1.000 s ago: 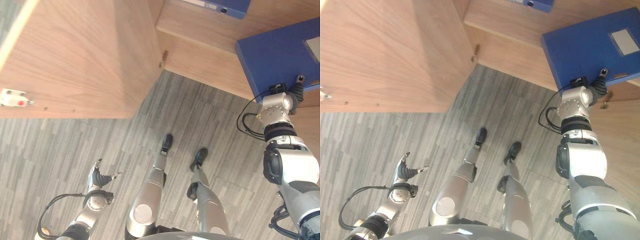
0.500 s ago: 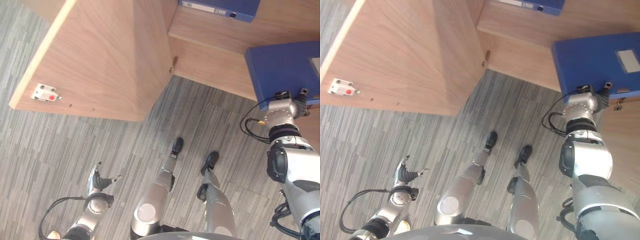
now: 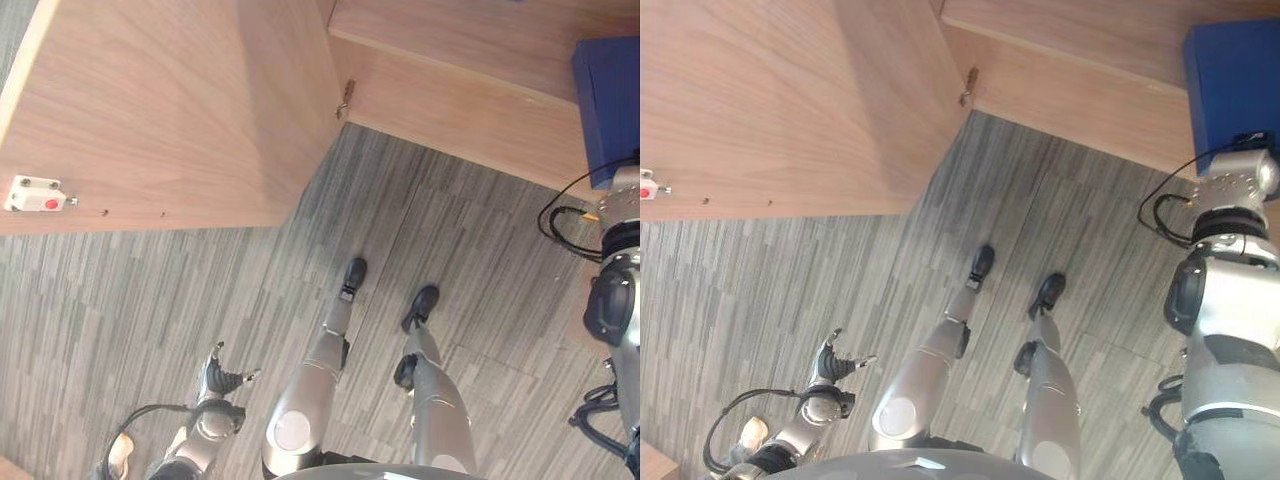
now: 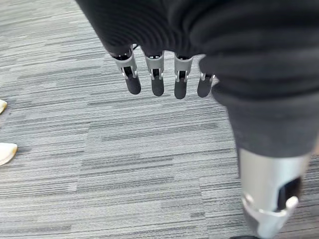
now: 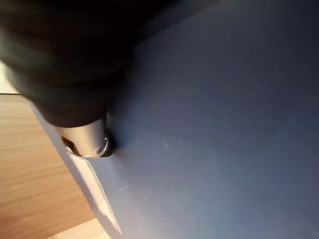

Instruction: Put the empty folder in the office cabinet

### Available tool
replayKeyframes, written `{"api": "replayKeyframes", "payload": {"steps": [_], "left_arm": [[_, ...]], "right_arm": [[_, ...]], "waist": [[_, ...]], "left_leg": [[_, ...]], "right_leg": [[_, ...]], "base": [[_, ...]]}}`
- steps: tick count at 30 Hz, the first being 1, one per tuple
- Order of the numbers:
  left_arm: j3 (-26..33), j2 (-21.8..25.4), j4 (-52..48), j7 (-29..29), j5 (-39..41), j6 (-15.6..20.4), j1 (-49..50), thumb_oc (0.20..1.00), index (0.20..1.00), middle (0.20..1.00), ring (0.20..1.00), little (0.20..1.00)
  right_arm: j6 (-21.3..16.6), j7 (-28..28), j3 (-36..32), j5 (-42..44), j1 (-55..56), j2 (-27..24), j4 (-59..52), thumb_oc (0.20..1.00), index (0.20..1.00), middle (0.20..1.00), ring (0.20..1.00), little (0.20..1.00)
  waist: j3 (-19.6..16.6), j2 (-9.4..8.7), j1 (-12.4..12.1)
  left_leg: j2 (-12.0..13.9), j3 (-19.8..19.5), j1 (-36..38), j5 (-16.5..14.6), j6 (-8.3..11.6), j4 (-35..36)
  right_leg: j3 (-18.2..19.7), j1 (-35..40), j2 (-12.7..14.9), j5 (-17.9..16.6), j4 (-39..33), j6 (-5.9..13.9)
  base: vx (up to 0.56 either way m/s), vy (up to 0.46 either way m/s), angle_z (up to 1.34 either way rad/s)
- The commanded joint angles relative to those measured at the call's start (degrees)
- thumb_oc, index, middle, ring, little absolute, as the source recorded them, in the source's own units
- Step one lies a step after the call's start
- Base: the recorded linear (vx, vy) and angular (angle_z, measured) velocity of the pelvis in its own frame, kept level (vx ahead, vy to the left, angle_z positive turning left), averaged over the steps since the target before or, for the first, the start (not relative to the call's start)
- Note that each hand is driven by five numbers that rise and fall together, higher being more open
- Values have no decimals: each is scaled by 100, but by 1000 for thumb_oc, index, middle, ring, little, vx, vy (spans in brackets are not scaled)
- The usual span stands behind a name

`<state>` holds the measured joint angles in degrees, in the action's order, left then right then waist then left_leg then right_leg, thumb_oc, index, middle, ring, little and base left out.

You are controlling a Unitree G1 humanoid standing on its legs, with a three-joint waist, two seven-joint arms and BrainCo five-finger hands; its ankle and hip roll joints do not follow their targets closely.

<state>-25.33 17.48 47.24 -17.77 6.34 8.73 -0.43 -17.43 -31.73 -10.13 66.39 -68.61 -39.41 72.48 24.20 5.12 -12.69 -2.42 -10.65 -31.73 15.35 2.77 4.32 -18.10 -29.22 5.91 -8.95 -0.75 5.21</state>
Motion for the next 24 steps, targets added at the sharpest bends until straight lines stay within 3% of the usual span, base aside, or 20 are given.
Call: {"api": "replayKeyframes", "payload": {"steps": [1, 9, 19, 24], "left_arm": [[-133, 272, 384, -174, -25, -26, -72, 1000, 1000, 1000, 1000, 1000], [-126, 311, 552, -288, 23, -3, -150, 1000, 1000, 1000, 1000, 1000], [-219, 512, -61, -311, 92, 23, 28, 1000, 1000, 1000, 1000, 1000], [-178, 545, -133, -414, 247, 64, -23, 1000, 1000, 1000, 1000, 1000]], "right_arm": [[-259, 41, 681, -232, -96, -648, -102, 200, 200, 200, 200, 200], [-115, -115, 1225, -382, -940, -1106, 247, 200, 200, 200, 200, 200], [430, -170, 2467, -859, -2234, -1709, 693, 200, 200, 200, 200, 200], [485, -203, 3164, -983, -2980, -1853, 708, 200, 200, 200, 200, 200]], "waist": [[-238, -423, -36], [-232, -449, -39], [-192, -489, -67], [-240, -573, -100]], "left_leg": [[99, -118, 777, -1339, 86, 68], [115, -99, 498, -1324, 138, 68], [228, -148, 65, -1331, 189, 68], [386, -190, -143, -1477, 247, 68]], "right_leg": [[258, -225, 315, -187, -425, 517], [337, -493, 270, -165, -425, 465], [345, -951, 214, -53, -356, 381], [360, -1361, 168, 340, 34, 329]], "base": [[0, 0, 0], [5, -7, -1], [28, -21, -3], [118, -62, 1]]}}
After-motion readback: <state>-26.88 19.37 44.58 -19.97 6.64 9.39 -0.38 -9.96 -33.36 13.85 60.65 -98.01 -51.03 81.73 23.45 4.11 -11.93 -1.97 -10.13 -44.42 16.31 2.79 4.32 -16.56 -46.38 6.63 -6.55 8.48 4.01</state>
